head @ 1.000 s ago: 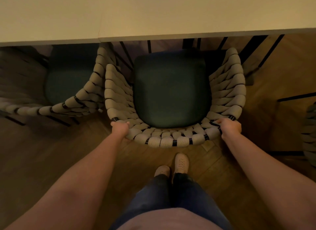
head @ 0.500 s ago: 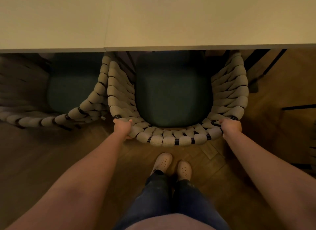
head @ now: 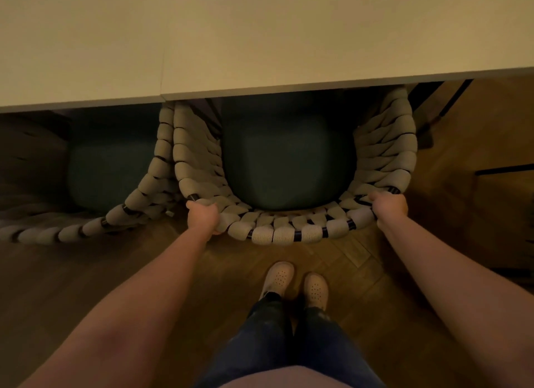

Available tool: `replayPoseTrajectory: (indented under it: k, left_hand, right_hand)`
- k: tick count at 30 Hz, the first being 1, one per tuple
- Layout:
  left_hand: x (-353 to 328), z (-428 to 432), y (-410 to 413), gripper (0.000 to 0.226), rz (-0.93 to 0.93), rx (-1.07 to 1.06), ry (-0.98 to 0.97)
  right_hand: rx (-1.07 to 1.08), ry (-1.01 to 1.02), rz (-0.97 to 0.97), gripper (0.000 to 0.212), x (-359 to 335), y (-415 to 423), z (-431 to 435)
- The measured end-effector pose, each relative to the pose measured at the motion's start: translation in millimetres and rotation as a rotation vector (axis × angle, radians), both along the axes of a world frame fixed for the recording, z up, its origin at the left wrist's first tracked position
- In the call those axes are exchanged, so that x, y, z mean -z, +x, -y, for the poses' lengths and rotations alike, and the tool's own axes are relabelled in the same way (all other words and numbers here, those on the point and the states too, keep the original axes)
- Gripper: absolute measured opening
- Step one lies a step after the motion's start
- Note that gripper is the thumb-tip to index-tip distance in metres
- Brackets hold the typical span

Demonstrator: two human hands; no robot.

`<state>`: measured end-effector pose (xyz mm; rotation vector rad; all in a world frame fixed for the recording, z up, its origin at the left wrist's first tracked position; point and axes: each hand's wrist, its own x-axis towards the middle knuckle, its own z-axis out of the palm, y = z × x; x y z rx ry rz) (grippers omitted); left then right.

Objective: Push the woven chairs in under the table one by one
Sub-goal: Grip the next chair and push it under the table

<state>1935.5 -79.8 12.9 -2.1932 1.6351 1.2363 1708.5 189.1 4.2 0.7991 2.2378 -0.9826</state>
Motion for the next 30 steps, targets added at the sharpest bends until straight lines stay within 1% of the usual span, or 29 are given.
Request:
replayPoseTrajectory:
  k: [8, 12, 15, 18, 20, 22, 23, 25, 26, 28, 30]
  left_hand:
    - [3, 12, -1, 0.058, 0.044, 0.062, -0.053]
    - [-2, 25, -7, 0.060, 0.060, 0.069, -0.023]
    - [-6, 28, -9, 0.060, 0.025, 0.024, 0.051]
    - [-12, 28, -9, 0.064, -0.017, -0.020, 0.092]
    - [-12, 22, -6, 0.071, 0.008, 0.023, 0.043]
    - [-13, 6, 1, 0.081, 0.059, 0.142, -0.099]
    - [-13, -4, 5, 0.085, 0.103, 0.250, -0.212]
    - [-11, -27, 7, 0.085, 0.199, 0.585, -0.440]
    - [-9, -40, 7, 0.082, 0.207, 0.755, -0.506]
    - [-6, -69, -3, 0.074, 0.140, 1.057, -0.529]
    - [-7, -102, -22, 0.062, 0.025, 1.259, -0.485]
  right_hand:
    - [-0.013, -0.023, 0.005, 0.052, 7, 13, 1]
    - [0.022, -0.049, 0.018, 0.051, 9, 18, 8]
    - [0.040, -0.087, 0.023, 0.048, 10, 18, 6]
    - [0.049, -0.134, 0.039, 0.050, 7, 17, 4]
    - [0.053, -0.185, 0.065, 0.053, 5, 16, 3]
    - [0.052, -0.230, 0.084, 0.058, 2, 16, -1]
    - [0.051, -0.257, 0.090, 0.061, 1, 17, -2]
    - [0.058, -0.301, 0.082, 0.070, -5, 21, -5]
    - [0.047, -0.307, 0.069, 0.074, -8, 23, -6]
    - [-0.006, -0.289, 0.022, 0.078, -15, 28, -15]
    - [-0.108, -0.248, -0.043, 0.080, -23, 33, -34]
